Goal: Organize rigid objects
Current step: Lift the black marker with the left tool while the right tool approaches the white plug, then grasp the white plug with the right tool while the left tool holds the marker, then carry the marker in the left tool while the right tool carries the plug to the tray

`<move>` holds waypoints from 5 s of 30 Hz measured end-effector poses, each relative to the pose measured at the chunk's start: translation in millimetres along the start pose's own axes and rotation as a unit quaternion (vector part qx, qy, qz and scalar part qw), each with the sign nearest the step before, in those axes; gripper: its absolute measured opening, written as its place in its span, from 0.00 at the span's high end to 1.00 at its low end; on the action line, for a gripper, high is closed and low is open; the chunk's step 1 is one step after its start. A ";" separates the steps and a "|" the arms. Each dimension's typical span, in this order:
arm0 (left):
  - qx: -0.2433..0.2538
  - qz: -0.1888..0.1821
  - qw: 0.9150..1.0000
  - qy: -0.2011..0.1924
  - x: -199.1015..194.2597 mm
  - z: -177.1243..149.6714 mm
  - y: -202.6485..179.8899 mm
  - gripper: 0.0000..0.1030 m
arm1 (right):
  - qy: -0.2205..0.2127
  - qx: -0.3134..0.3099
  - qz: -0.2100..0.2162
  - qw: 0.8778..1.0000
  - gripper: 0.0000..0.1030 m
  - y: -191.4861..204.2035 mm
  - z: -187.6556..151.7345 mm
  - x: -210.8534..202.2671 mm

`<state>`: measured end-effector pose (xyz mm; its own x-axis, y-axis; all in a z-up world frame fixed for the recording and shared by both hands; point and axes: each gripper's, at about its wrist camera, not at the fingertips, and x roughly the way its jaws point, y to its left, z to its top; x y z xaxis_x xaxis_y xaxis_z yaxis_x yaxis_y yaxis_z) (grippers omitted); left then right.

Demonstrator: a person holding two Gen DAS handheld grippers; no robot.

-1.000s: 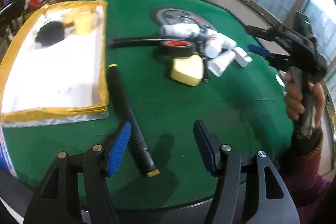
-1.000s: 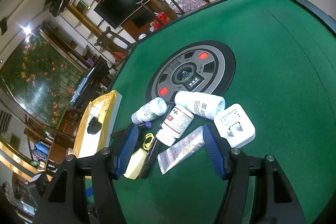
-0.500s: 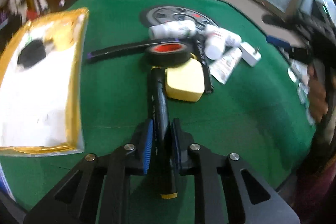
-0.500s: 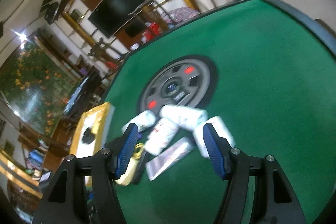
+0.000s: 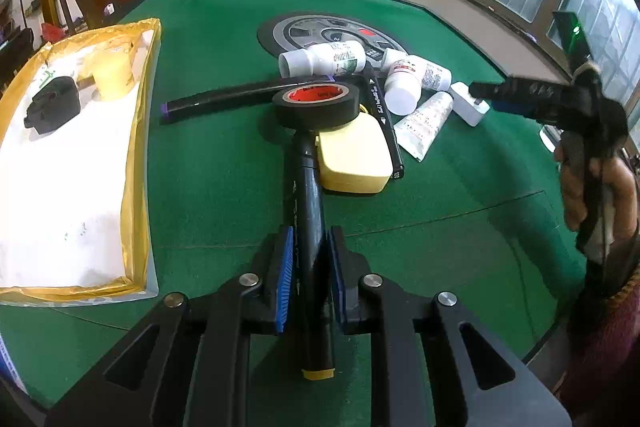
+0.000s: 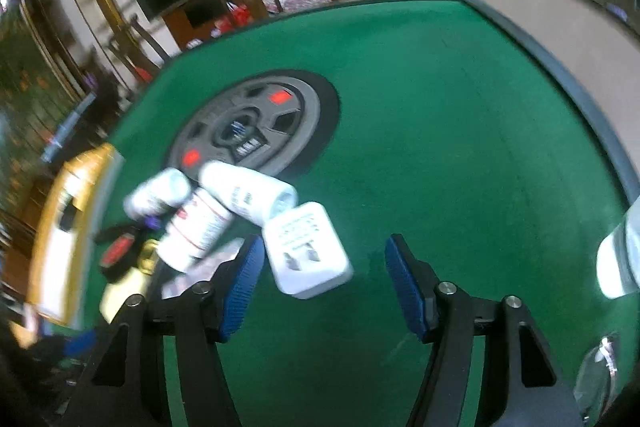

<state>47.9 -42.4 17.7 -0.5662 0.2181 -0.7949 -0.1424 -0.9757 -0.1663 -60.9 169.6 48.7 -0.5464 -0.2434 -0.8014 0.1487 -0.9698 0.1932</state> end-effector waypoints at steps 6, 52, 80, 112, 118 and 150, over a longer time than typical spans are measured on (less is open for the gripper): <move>0.000 0.000 1.000 0.000 -0.6 -0.7 -1.2 0.85 | 0.008 -0.042 -0.018 0.999 0.54 10.8 -6.0 6.6; 0.026 0.059 0.998 -0.016 -2.7 1.1 -12.7 0.88 | -0.047 -0.008 0.018 0.999 0.63 14.9 -5.1 -19.7; 0.001 0.056 0.998 -0.017 -0.9 6.3 -2.9 0.88 | -0.048 -0.016 0.032 0.998 0.63 21.9 -7.3 -22.2; -0.099 0.080 0.985 -0.116 -83.3 9.9 79.3 0.88 | -0.083 -0.024 0.110 0.990 0.63 59.3 -13.5 -44.0; -0.132 0.093 0.979 -0.122 -90.5 5.2 114.1 0.88 | -0.063 -0.046 0.167 0.983 0.63 103.7 -20.8 -44.0; -0.184 0.118 0.972 -0.090 -64.5 24.5 215.6 0.88 | 0.013 -0.206 0.188 0.960 0.63 341.1 -34.9 49.2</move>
<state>33.8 -266.4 47.4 -0.6855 -0.0450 -0.7267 0.2902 -0.9322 -0.2161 -8.4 -172.7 55.4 -0.3708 -0.5701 -0.7332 0.6479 -0.7244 0.2356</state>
